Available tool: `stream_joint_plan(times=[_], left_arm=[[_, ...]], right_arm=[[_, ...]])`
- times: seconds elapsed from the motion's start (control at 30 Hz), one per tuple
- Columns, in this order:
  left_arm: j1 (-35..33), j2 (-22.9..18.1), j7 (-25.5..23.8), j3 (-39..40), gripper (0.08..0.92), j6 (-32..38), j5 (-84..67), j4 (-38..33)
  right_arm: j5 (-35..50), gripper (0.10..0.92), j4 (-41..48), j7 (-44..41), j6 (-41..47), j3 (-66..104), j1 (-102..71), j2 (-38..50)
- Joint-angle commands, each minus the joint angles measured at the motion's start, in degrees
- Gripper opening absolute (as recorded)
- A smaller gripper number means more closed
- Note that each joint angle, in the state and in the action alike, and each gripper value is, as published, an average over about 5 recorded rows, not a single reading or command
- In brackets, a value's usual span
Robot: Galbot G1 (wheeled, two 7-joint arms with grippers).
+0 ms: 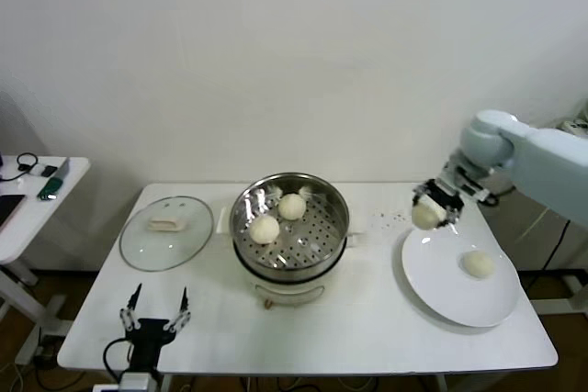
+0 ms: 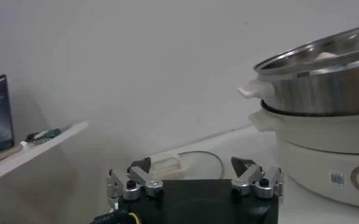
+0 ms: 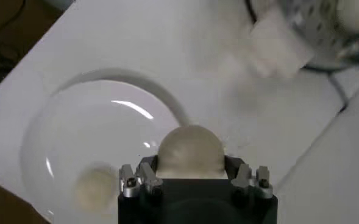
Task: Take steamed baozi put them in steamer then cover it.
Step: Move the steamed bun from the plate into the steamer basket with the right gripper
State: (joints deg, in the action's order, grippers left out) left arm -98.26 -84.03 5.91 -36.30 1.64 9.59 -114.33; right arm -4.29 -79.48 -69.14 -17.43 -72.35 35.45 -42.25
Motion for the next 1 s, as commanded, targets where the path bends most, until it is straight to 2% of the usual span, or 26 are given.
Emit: stream_joint_plan(times=[0.03, 0.33, 0.6, 1.0], left_arm=[[-0.2, 0.1, 0.0, 0.0, 0.823, 0.1, 0.0, 0.1], [-0.7, 0.7, 0.0, 0.1, 0.823, 0.2, -0.3, 0.2], [-0.7, 1.1, 0.0, 0.3, 0.823, 0.1, -0.4, 0.4], [-0.6, 0.6, 0.0, -0.1, 0.823, 0.2, -1.2, 0.0]], right_arm=[[-0.8, 0.704, -5.2, -1.6, -8.2, -3.9, 11.7, -11.1], [0.6, 0.704, -5.0, -3.3, -7.8, -1.5, 7.6, -23.6], [-2.6, 0.704, -0.1, -4.1, -8.5, -0.4, -0.1, -33.1], [-4.6, 0.704, 4.2, -4.5, -9.2, -3.1, -5.8, -37.5]])
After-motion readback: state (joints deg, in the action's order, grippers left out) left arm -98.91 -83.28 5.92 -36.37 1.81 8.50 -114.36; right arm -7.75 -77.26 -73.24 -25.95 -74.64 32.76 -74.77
